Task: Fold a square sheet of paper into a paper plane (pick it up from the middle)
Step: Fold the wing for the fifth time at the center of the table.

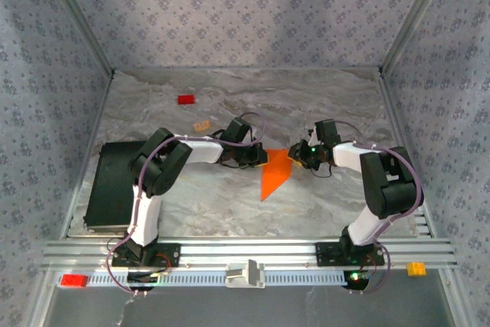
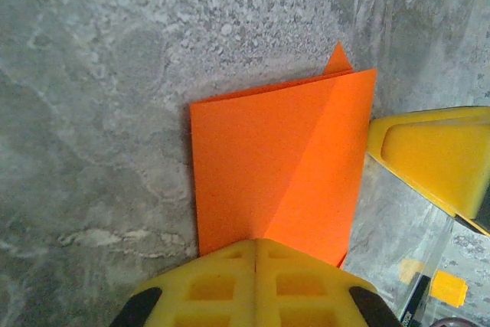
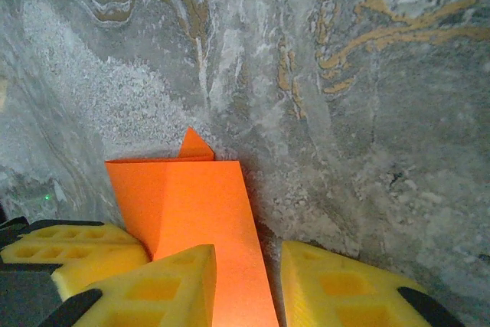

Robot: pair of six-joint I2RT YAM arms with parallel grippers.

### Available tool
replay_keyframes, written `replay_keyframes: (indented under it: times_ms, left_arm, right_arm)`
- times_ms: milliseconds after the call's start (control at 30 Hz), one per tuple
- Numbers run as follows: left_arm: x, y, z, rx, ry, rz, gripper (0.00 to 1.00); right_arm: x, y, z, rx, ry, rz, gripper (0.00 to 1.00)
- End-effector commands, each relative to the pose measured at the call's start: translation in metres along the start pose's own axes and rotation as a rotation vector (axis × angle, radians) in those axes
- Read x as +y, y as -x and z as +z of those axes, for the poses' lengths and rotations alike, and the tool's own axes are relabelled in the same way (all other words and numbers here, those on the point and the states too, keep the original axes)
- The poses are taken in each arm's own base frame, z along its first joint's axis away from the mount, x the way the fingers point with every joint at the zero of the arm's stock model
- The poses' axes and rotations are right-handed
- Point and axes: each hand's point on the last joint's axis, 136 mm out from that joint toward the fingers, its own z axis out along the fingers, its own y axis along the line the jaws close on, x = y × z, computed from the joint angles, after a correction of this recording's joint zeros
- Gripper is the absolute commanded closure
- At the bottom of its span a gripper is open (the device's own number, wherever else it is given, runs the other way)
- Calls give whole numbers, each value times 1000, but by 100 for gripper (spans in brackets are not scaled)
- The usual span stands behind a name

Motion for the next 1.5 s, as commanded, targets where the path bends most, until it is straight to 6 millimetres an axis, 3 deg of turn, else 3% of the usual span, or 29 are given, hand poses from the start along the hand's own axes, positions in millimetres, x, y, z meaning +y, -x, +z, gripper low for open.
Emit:
replay_keyframes:
  times_ms: [0,300,633,1033,1467]
  left_arm:
    - [40,-21,3,57,111,-77,95]
    - [40,-22,2,58,111,-79,95]
    - [39,-20,1,56,108,-77,95]
    - [41,-19,-1,52,108,-84,96]
    - [43,-17,-2,46,106,-94,96]
  right_arm:
    - [2,-6,6,42,31,-14,71]
    - [5,-23,6,67,54,-39,75]
    - [4,-17,-2,61,52,-43,72]
    - [5,-35,-5,100,93,-18,71]
    - [7,-50,-22,90,138,33,69]
